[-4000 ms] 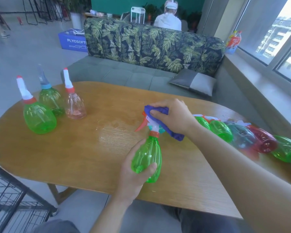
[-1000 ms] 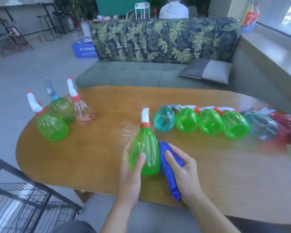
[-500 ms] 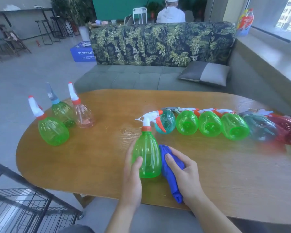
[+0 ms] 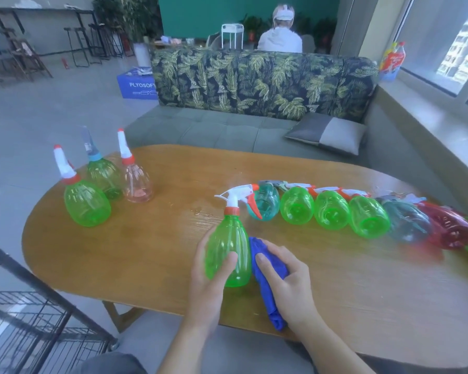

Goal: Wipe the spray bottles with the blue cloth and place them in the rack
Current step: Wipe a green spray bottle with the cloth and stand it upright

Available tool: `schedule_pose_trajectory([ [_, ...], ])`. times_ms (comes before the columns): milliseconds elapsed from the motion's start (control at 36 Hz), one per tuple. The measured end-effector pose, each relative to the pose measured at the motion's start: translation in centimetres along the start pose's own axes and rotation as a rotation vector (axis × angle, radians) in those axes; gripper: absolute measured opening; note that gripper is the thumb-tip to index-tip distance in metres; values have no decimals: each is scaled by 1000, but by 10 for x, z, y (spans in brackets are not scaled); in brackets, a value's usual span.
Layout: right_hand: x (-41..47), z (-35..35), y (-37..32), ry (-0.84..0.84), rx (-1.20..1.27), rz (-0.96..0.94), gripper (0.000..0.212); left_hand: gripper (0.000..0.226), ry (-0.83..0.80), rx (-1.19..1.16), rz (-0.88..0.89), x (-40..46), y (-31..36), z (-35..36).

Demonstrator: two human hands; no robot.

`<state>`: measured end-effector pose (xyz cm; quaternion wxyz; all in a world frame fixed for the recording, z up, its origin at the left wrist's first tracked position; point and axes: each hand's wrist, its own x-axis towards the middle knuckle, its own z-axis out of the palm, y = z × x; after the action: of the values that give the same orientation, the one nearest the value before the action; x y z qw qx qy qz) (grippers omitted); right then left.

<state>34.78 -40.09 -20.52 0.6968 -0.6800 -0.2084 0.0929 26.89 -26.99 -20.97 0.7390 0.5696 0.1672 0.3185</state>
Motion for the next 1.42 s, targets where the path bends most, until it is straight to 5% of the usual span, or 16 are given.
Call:
schedule_pose_trajectory([
  [111, 6, -10, -22, -105, -241, -188, 38, 65, -9, -65, -17, 0, -4, 0],
  [306, 45, 0, -55, 15, -602, -555, 29, 69, -19, -35, -5, -3, -7, 0],
  [444, 67, 12, -61, -135, -848, -671, 24, 73, -10, -29, 2, -3, -7, 1],
  [639, 98, 7, -78, -1, -978, -515, 27, 71, -67, -24, -33, -5, -5, 1],
  [806, 81, 19, -74, -269, -938, -584, 23, 64, -49, -54, -18, -3, -1, 2],
  [1000, 102, 5, -75, 12, -940, -506, 26, 70, -92, -9, -54, -4, -5, -2],
  [1139, 90, 14, -74, -290, -918, -581, 24, 71, -36, -31, -26, -4, -4, -2],
  [1306, 105, 2, -78, -51, -937, -522, 26, 67, -92, -25, -51, -4, -5, -2],
  [1417, 93, 6, -77, -229, -905, -506, 24, 70, -61, -57, -40, -4, -5, -1],
])
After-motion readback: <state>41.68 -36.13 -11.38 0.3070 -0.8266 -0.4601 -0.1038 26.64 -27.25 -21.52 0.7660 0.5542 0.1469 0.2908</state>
